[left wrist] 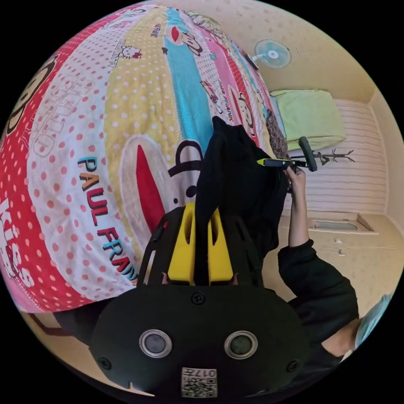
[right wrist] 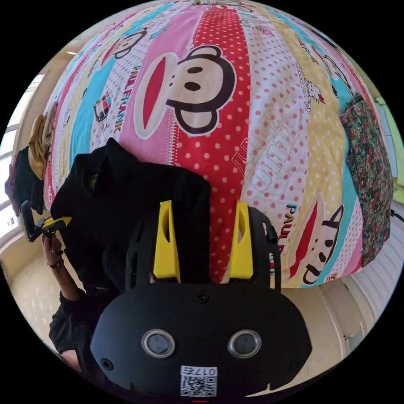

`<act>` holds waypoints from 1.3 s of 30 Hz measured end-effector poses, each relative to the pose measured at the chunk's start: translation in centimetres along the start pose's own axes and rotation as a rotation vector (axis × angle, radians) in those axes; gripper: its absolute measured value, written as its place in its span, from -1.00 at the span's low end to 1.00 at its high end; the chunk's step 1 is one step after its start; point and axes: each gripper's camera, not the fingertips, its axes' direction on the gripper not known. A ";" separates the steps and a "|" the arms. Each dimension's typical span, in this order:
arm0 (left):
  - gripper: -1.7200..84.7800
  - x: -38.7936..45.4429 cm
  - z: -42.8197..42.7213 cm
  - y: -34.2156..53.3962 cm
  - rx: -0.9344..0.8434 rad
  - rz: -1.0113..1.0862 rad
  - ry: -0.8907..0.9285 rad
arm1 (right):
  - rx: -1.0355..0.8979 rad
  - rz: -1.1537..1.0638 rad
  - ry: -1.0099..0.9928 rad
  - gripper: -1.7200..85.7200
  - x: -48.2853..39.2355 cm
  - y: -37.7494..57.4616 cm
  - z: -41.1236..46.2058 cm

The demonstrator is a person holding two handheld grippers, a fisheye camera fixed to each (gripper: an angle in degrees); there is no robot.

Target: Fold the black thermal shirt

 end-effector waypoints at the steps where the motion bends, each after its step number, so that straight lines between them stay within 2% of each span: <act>1: -0.86 0.8 -0.6 1.8 0.033 0.058 -0.005 | 0.012 -0.041 -0.038 -0.75 -0.5 1.1 -0.5; 3: -0.86 2.6 -1.4 4.8 0.071 0.131 -0.060 | 0.127 -0.087 -0.091 -0.84 -2.4 6.6 -3.4; 5: -0.87 4.9 -2.2 9.0 0.092 0.181 -0.141 | 0.237 -0.105 -0.025 -0.86 -3.9 11.4 -6.4; 8: -0.87 6.6 -4.4 14.2 0.170 0.202 -0.132 | 0.434 -0.120 0.052 -0.86 -5.9 20.0 -11.4; 10: -0.87 8.0 -7.0 17.4 0.248 0.240 -0.110 | 0.534 -0.148 0.037 -0.86 -6.7 24.8 -13.7; 12: -0.87 9.9 -10.5 20.4 0.343 0.309 -0.117 | 0.748 -0.188 0.022 -0.87 -7.9 32.2 -17.2; 15: -0.87 14.4 -16.1 24.7 0.472 0.435 -0.242 | 0.980 -0.287 -0.079 -0.87 -9.2 40.0 -21.1; 19: -0.87 20.3 -21.7 29.3 0.695 0.582 -0.359 | 1.185 -0.332 -0.056 -0.88 -10.0 44.0 -23.6; 21: -0.87 21.8 -23.3 29.1 0.733 0.615 -0.397 | 1.288 -0.353 -0.113 -0.88 -9.3 43.5 -25.3; 25: -0.87 21.7 -26.3 21.3 0.709 0.598 -0.415 | 1.180 -0.362 -0.209 -0.87 -7.7 35.5 -28.7; 27: -0.87 20.2 -26.9 15.0 0.662 0.550 -0.429 | 1.065 -0.315 -0.234 -0.86 -6.6 25.9 -29.7; 28: -0.86 18.7 -26.9 10.0 0.617 0.508 -0.439 | 1.029 -0.289 -0.227 -0.86 -6.4 23.0 -29.7; 30: -0.82 15.3 -26.1 2.3 0.555 0.416 -0.463 | 0.856 -0.180 -0.222 -0.84 -4.7 10.3 -27.8; 32: -0.76 8.5 -23.4 -5.9 0.414 0.163 -0.479 | 0.679 -0.106 -0.338 -0.81 -2.6 1.7 -23.7; 33: -0.74 6.8 -22.5 -7.1 0.374 0.119 -0.470 | 0.599 -0.089 -0.457 -0.76 -1.3 -1.8 -20.4; 35: -0.71 2.1 -18.8 -8.5 0.259 0.088 -0.422 | 0.567 -0.082 -0.579 -0.72 0.3 -4.0 -15.5; 39: -0.75 -1.4 -12.3 -5.3 0.188 0.100 -0.609 | 0.481 -0.091 -0.589 -0.74 4.1 -4.4 -4.2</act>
